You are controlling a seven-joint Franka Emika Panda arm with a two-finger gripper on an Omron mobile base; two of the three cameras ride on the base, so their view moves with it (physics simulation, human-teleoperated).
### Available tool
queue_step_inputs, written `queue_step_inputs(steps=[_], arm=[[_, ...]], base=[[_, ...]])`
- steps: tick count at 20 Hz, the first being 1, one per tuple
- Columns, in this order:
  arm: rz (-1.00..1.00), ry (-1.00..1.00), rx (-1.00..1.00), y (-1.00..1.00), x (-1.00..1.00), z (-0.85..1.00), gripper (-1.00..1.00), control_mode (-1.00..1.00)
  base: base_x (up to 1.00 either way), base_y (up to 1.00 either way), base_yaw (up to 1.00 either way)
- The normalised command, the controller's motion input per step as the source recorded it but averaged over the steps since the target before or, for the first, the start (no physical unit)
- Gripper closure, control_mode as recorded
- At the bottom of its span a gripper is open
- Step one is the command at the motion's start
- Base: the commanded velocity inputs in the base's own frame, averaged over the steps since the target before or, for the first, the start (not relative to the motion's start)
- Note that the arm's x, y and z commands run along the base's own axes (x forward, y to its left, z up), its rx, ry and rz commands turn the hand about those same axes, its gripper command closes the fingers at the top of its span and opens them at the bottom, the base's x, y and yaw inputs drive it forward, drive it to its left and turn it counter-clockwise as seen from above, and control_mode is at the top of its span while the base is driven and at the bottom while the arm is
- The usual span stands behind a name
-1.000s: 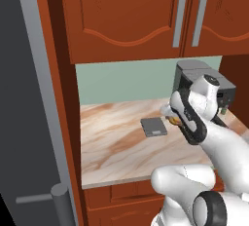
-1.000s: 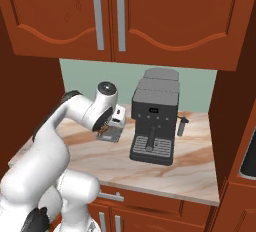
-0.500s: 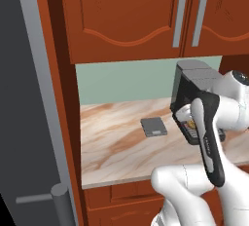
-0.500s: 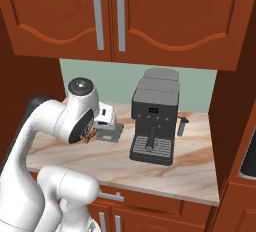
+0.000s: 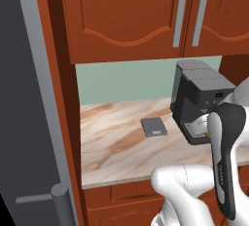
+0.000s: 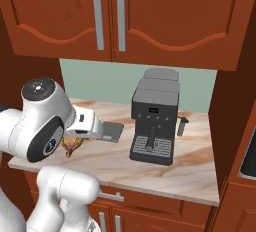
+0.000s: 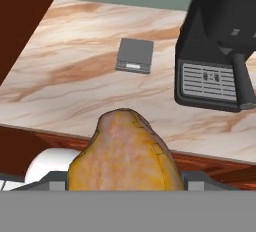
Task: Take the chicken drumstick from the fridge and place it on the digital scale on the counter by the fridge. Wait a few seconds for a reading, then move it to the plate on the dining counter.
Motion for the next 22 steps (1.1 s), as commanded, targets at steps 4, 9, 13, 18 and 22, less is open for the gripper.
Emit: queue_step_inputs(steps=[4, 9, 13, 18, 22], arm=[[0.00, 0.00, 0.00, 0.00, 0.00, 0.00, 1.00, -1.00], [0.00, 0.00, 0.00, 0.00, 0.00, 0.00, 1.00, -1.00], [0.00, 0.00, 0.00, 0.00, 0.00, 0.00, 1.00, 1.00], [0.00, 0.00, 0.00, 0.00, 0.00, 0.00, 1.00, 1.00], [0.00, 0.00, 0.00, 0.00, 0.00, 0.00, 1.00, 1.00]], base=[[0.00, 0.00, 0.00], [0.00, 0.00, 0.00], [0.00, 0.00, 0.00], [-0.42, -0.86, -0.31], [-0.16, -0.86, -0.61]])
